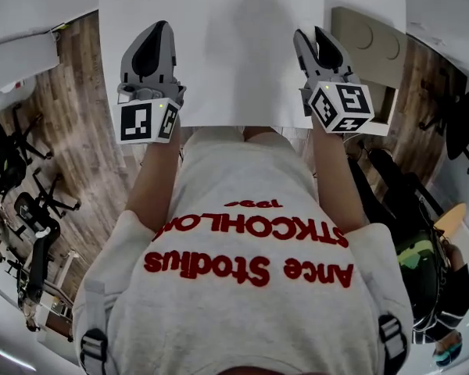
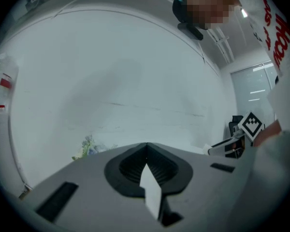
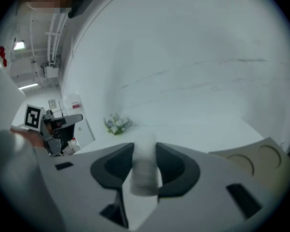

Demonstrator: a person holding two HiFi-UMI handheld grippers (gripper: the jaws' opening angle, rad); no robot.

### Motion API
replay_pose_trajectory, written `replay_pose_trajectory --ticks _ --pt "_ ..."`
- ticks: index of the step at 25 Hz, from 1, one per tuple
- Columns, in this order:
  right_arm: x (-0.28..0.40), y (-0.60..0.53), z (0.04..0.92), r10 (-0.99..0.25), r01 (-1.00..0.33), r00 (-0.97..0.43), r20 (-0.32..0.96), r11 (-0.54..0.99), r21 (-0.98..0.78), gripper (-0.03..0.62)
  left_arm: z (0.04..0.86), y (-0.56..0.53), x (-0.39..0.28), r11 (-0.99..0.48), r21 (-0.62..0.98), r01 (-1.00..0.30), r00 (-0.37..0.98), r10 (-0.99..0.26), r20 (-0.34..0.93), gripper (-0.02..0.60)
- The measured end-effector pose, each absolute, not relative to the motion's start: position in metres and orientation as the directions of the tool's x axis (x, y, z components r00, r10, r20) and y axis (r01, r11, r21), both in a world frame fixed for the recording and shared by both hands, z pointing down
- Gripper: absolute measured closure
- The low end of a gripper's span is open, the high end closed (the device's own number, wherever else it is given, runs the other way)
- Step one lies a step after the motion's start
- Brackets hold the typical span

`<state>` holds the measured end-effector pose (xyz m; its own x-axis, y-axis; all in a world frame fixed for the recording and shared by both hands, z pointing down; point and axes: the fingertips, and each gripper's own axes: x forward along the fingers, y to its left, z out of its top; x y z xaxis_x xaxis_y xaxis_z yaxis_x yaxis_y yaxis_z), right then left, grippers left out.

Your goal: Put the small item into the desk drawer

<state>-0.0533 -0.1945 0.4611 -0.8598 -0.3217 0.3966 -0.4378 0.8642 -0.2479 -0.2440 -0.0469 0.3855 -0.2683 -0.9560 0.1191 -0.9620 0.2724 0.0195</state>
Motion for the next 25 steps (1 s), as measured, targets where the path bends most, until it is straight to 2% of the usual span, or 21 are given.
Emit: replay_pose_trajectory --ticks 11,20,25 --pt "-0.073 -0.229 0.329 -0.405 -0.409 -0.913 0.057 0.900 -0.153 0.453 0.308 -0.059 -0.259 0.275 -0.003 -0.961 -0.274 -0.960 -0.062 0.575" --pt "-0.083 -0.227 0.264 -0.397 -0.387 -0.909 -0.122 0.917 -0.099 0.453 0.255 -0.062 -0.268 0.309 -0.028 -0.951 -0.299 -0.936 -0.186 0.575" --pt "-0.080 -0.221 0.244 -0.386 -0.375 -0.902 -0.192 0.923 -0.089 0.454 0.241 -0.064 -0.269 0.307 -0.059 -0.950 -0.289 -0.935 -0.208 0.575"
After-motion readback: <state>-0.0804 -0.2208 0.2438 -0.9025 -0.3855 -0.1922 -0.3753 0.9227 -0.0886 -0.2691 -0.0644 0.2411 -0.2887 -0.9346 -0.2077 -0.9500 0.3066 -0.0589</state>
